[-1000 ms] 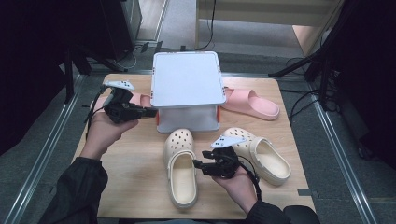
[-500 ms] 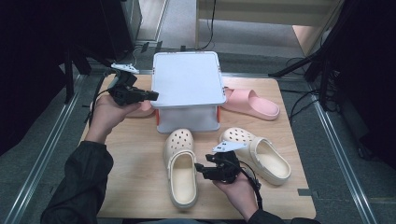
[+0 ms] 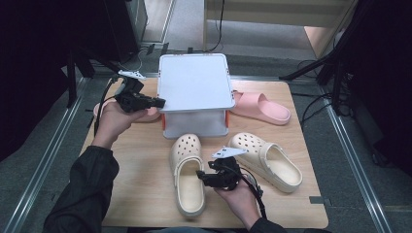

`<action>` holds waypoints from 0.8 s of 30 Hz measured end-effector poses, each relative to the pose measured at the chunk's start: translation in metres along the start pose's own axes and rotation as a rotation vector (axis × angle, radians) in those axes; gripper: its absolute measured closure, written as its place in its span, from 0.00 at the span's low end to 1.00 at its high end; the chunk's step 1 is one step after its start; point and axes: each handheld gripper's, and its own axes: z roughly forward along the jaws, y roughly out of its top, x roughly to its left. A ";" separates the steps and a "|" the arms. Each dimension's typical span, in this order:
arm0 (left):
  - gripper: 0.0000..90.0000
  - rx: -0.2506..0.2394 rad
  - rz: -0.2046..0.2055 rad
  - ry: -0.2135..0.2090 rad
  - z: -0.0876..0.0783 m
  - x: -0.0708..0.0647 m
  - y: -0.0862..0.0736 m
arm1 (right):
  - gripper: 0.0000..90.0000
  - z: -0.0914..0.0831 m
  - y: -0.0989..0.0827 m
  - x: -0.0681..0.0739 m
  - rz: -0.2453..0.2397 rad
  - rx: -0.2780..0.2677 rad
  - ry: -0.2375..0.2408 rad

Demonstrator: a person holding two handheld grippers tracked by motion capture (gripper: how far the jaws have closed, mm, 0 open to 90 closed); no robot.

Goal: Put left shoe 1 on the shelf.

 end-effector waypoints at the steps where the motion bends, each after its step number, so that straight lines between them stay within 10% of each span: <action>1: 0.99 0.001 0.005 0.005 0.000 -0.001 0.000 | 0.49 0.002 0.001 0.001 -0.005 0.003 0.000; 24: 0.99 -0.014 0.006 0.011 0.001 -0.001 -0.002 | 0.85 0.015 0.015 -0.007 0.065 -0.011 -0.022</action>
